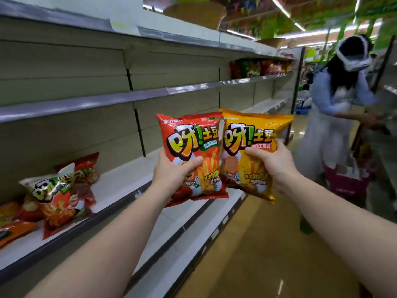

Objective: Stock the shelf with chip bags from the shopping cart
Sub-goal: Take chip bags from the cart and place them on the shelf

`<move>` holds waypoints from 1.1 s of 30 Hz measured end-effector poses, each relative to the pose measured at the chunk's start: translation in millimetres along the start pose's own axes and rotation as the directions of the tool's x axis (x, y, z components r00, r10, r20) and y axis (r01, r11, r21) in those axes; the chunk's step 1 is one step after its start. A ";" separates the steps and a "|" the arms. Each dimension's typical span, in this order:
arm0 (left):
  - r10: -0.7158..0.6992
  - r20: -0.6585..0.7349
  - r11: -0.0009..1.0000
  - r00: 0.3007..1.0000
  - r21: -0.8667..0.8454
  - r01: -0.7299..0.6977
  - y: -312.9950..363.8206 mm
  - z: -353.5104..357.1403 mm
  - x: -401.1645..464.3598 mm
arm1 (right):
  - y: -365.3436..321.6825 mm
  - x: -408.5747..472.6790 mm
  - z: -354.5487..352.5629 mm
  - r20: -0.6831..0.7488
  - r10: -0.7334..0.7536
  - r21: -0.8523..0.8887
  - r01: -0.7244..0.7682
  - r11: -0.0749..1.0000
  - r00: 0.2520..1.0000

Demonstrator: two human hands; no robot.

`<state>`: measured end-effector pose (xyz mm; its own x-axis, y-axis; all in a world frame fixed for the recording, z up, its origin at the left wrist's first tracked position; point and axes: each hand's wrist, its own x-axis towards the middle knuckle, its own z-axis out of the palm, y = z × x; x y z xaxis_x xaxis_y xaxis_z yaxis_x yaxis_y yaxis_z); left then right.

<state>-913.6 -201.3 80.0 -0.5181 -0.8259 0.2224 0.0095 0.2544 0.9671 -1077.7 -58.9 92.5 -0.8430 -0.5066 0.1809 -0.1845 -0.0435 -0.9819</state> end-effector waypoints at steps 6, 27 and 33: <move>0.015 -0.018 1.000 1.000 0.001 -0.015 -20.4 40.9 113.1 | 20.5 114.0 14.9 0.015 -0.006 0.006 0.006 1.000 1.000; 0.043 0.055 0.999 0.998 0.022 -0.044 -50.1 217.5 487.8 | 65.6 519.9 30.7 -0.044 -0.054 0.013 0.054 0.998 0.998; 0.066 0.000 0.998 0.998 0.022 -0.066 -51.6 303.2 566.6 | 81.3 637.0 0.2 -0.025 -0.093 0.011 0.093 0.996 0.995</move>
<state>-1467.0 -529.8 118.6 -0.5163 -0.8073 0.2859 0.0252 0.3193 0.9473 -1629.6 -385.3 127.8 -0.8345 -0.4789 0.2724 -0.2567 -0.0995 -0.9614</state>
